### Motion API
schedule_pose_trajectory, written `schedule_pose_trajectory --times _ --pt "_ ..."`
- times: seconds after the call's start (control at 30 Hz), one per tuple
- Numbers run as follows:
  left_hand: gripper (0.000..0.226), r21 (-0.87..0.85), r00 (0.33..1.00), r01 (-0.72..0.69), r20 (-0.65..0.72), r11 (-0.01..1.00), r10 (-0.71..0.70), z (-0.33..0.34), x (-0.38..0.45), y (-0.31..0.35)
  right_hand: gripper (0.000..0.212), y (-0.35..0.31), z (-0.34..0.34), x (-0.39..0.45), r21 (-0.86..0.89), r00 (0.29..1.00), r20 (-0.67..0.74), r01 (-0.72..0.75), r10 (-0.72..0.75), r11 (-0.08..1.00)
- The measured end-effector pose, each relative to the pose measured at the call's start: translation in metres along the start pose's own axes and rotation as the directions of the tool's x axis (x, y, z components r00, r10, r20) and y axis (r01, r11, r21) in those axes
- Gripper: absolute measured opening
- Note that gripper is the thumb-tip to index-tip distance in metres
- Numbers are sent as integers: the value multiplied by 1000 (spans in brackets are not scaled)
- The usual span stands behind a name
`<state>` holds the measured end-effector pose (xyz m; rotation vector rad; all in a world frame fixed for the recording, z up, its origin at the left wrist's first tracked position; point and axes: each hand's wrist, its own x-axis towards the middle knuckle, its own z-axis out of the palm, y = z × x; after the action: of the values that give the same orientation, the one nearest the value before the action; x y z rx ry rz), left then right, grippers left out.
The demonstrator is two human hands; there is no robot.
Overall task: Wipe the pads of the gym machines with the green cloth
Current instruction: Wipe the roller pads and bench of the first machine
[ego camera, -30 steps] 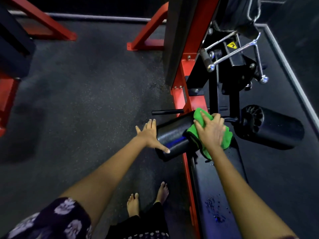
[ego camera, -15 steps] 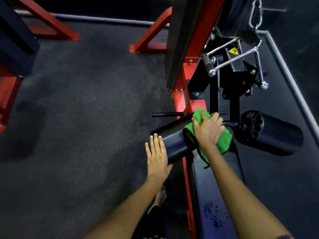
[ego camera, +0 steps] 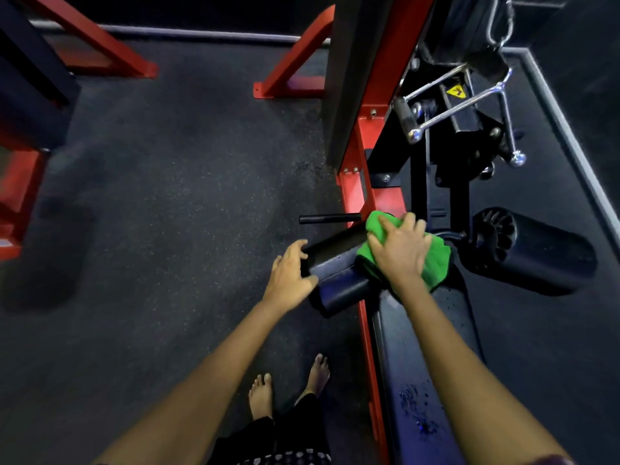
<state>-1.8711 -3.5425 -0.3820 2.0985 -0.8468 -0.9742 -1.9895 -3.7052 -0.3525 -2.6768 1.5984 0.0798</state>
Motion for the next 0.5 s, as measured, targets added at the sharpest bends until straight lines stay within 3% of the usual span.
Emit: schedule_pose_trajectory --times 0.03,0.1,0.23,0.33,0.37,0.43,0.5 --pt "66 -4 999 32 -4 999 -32 -1 7 3 47 -14 0 -1 -45 1000 9 24 -24 999" --pt "59 35 997 74 -29 997 -73 -2 21 4 46 -46 4 -18 -53 977 59 208 -205 977" --pt "54 -46 981 159 -107 986 -163 -5 45 7 56 -49 16 -64 4 848 83 526 -524 851" --pt "57 -20 978 207 20 978 -207 3 58 9 69 -6 20 -65 30 689 67 722 -722 691" --pt "62 29 974 199 106 980 -201 8 57 9 68 11 19 -58 7 683 73 728 -727 685" --pt "69 127 968 141 190 982 -164 19 49 11 62 41 16 -36 4 806 -17 591 -591 806" --pt "80 199 979 85 168 976 -119 24 40 10 57 56 7 -15 73 949 -53 314 -310 947"
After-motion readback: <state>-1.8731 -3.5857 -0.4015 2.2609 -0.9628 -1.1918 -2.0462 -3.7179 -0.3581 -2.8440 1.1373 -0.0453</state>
